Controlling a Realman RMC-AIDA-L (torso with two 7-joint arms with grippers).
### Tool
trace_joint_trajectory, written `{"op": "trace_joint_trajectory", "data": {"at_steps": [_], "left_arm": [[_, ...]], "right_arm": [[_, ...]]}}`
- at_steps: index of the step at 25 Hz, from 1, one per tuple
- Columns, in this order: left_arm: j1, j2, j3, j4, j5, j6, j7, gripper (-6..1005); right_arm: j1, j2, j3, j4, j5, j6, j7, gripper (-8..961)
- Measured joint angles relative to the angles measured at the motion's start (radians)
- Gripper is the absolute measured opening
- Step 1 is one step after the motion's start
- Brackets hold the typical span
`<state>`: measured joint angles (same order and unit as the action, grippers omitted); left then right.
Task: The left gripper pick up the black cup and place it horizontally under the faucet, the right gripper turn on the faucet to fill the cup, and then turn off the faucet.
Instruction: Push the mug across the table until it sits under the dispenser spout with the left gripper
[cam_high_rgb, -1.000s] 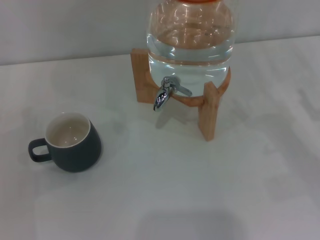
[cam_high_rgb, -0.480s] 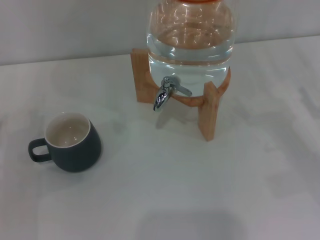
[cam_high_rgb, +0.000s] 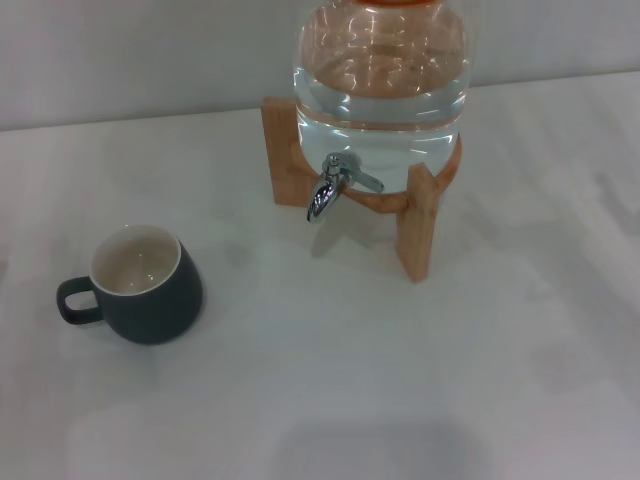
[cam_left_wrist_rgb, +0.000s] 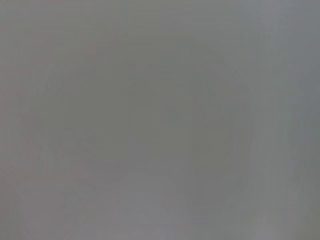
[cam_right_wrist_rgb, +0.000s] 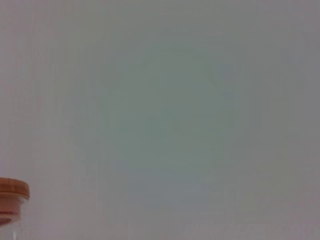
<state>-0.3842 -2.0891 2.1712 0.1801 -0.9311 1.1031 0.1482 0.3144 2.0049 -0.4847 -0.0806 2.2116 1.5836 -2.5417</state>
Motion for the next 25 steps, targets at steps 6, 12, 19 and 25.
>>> {"op": "trace_joint_trajectory", "data": {"at_steps": [6, 12, 19, 25], "left_arm": [[0.05, -0.001, 0.061, 0.049, 0.001, 0.0, -0.003, 885], [0.062, -0.003, 0.089, 0.058, -0.002, -0.004, -0.004, 885], [0.067, -0.003, 0.127, 0.059, -0.006, -0.001, -0.004, 885], [0.081, -0.006, 0.128, 0.067, -0.005, 0.003, -0.014, 885]], "right_arm": [[0.0, 0.0, -0.004, 0.0, 0.0, 0.001, 0.0, 840], [0.0, -0.001, -0.006, 0.0, 0.0, 0.001, 0.0, 840], [-0.003, -0.003, -0.006, -0.001, -0.001, -0.004, 0.0, 840], [-0.003, -0.003, -0.006, -0.01, -0.002, -0.03, 0.0, 840]]}}
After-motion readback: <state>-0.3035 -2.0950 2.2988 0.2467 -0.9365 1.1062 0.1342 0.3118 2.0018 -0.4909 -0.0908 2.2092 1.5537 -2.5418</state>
